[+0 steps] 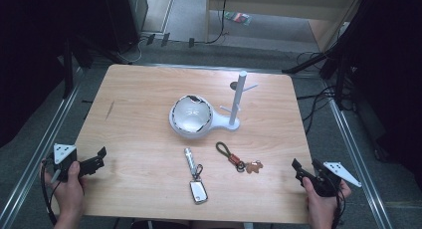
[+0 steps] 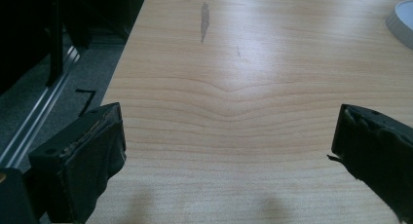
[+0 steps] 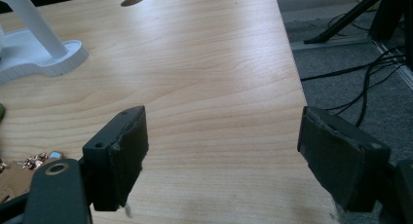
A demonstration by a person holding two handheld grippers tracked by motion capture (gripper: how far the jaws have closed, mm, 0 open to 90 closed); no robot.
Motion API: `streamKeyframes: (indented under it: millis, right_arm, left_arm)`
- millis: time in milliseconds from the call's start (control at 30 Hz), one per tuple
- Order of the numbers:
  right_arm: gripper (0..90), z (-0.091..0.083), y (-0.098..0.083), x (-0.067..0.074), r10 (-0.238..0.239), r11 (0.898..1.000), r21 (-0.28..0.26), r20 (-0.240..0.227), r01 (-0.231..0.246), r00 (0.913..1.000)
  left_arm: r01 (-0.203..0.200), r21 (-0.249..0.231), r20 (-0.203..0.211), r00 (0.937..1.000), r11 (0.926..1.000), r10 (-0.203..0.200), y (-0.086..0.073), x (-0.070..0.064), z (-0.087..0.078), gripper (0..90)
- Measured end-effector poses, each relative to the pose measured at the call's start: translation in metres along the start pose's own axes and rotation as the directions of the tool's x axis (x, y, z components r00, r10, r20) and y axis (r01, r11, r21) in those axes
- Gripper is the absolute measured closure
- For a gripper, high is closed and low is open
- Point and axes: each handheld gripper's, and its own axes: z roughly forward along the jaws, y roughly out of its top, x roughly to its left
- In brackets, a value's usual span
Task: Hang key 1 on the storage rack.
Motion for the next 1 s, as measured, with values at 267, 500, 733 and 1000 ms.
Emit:
streamKeyframes:
  millis: [267,500,733,1000]
  right_arm:
    - [23.4,0.002,0.004,0.004,-0.039,0.999,0.026,-0.006,0.039,0.9992]
    - [24.6,0.003,0.015,0.013,-0.081,0.995,0.061,0.020,0.080,0.9965]
    - [22.7,0.006,0.036,0.031,-0.168,0.977,0.134,0.019,0.164,0.9856]
    - [23.7,0.014,0.051,0.047,-0.220,0.956,0.186,-0.048,0.225,0.9744]
  left_arm:
    - [-0.001,0.006,0.002,1.0000,1.0000,0.001,0.001,0.000,0.001,0.0]
    - [-0.009,-0.002,0.010,0.9999,1.0000,0.009,0.000,0.000,0.000,0.0]
    - [-0.022,0.002,0.023,0.9995,0.9998,0.022,0.000,-0.002,0.001,0.0]
    - [-0.011,0.003,0.032,0.9994,0.9999,0.011,0.000,-0.001,0.001,0.0]
